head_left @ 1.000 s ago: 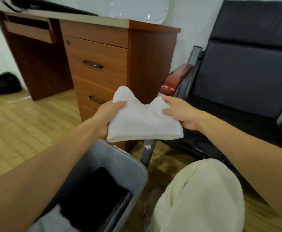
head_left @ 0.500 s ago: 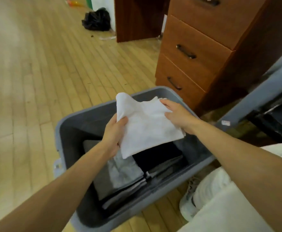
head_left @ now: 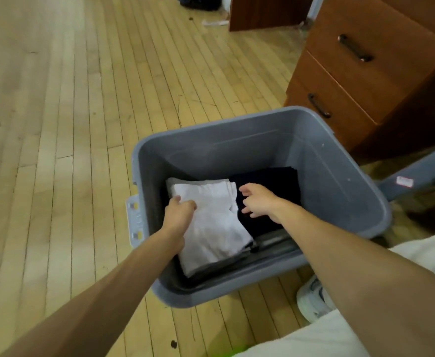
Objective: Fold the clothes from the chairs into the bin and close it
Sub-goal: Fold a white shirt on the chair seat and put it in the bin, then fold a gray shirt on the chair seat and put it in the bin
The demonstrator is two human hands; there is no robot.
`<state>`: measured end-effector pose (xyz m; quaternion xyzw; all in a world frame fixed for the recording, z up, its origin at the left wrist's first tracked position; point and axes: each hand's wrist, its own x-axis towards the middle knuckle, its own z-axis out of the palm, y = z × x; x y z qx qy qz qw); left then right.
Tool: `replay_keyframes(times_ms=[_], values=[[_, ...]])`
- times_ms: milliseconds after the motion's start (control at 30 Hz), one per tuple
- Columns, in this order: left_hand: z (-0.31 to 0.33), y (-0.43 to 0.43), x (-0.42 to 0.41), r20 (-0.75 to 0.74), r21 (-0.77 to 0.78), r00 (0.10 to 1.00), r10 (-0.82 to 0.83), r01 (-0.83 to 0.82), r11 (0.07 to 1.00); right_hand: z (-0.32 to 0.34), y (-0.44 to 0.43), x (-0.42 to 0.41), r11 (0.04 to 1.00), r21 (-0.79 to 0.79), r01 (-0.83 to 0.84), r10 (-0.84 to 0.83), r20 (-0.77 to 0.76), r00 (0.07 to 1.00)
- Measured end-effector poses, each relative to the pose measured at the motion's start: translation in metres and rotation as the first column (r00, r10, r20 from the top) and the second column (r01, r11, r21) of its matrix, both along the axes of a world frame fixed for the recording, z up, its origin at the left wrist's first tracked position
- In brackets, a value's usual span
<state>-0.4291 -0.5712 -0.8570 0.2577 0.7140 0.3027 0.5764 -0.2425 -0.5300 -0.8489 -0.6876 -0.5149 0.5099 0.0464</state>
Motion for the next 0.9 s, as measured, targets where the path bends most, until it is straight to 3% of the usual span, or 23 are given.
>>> replay_keyframes(times_ms=[267, 367, 467, 567, 700, 900], values=[[0.04, 0.019, 0.048, 0.124, 0.181, 0.965, -0.229, 0.205, 0.962, 0.06, -0.002, 0.063, 0.99, 0.099, -0.101, 0.073, 0.248, 0.966], [0.072, 0.032, 0.079, 0.092, 0.276, 0.918, -0.387, 0.35, 0.895, 0.104, -0.006, 0.089, 0.97, 0.126, -0.208, 0.152, 0.356, 0.922], [0.107, 0.043, 0.122, 0.035, 0.354, 0.855, -0.518, 0.474, 0.806, 0.152, -0.02, 0.127, 0.956, 0.186, -0.226, 0.117, 0.464, 0.878], [0.139, 0.047, 0.176, -0.018, 0.435, 0.774, -0.633, 0.576, 0.692, 0.198, -0.046, 0.171, 0.973, 0.213, -0.086, -0.01, 0.412, 0.911], [0.18, 0.038, 0.266, -0.087, 0.478, 0.597, -0.797, 0.727, 0.493, 0.245, -0.104, 0.24, 0.942, 0.316, 0.115, -0.236, 0.378, 0.895], [0.218, -0.02, 0.411, -0.233, 0.519, 0.337, -0.912, 0.836, 0.177, 0.245, -0.23, 0.354, 0.793, 0.402, 0.458, -0.599, 0.379, 0.705]])
